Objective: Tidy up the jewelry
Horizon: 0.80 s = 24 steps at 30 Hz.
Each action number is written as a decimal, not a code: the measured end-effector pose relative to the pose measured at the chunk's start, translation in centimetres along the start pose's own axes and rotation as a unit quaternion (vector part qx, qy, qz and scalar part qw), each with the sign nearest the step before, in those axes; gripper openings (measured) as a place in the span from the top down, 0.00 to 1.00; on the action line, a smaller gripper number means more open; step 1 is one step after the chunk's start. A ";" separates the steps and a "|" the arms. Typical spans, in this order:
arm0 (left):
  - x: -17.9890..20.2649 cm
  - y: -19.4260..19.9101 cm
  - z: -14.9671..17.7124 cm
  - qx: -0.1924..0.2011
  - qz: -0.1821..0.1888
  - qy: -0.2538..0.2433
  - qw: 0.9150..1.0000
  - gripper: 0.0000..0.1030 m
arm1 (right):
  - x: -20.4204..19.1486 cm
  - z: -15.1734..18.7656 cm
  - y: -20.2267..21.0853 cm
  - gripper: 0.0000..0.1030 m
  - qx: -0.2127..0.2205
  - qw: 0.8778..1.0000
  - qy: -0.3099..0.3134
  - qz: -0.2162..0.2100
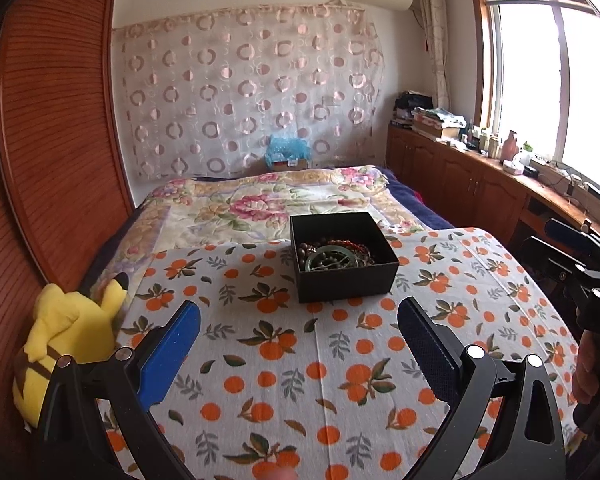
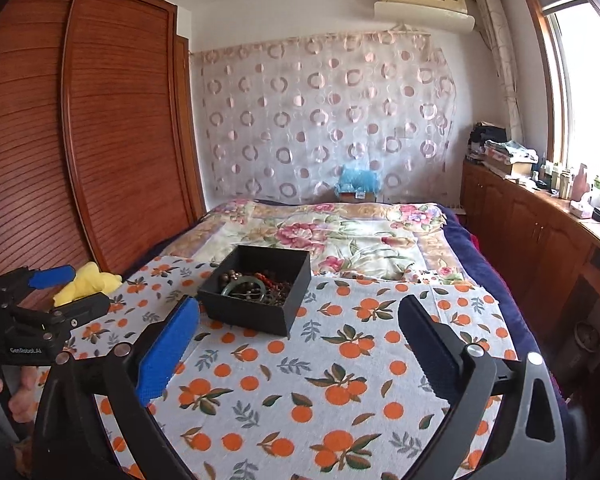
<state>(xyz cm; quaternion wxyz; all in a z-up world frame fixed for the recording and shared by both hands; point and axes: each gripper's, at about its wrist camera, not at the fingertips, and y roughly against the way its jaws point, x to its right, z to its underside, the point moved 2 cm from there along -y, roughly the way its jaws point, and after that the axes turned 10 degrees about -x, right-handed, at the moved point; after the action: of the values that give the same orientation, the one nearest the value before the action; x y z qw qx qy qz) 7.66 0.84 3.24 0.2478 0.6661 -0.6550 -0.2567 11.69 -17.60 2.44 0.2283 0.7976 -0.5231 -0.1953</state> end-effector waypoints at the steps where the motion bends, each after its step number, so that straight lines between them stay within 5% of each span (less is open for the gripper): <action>1: 0.0 0.3 0.2 0.004 0.002 0.003 1.000 0.07 | -0.1 0.2 0.2 0.03 0.001 1.000 0.000 -0.001; 24: -0.2 1.6 0.7 0.023 0.009 0.015 1.000 0.07 | -0.3 1.4 1.1 0.03 0.002 1.000 -0.009 -0.006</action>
<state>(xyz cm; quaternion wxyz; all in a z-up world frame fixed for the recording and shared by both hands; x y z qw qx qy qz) 6.03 1.03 3.81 0.2441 0.6698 -0.6628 -0.2291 10.02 -17.92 1.94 0.2213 0.7993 -0.5207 -0.2027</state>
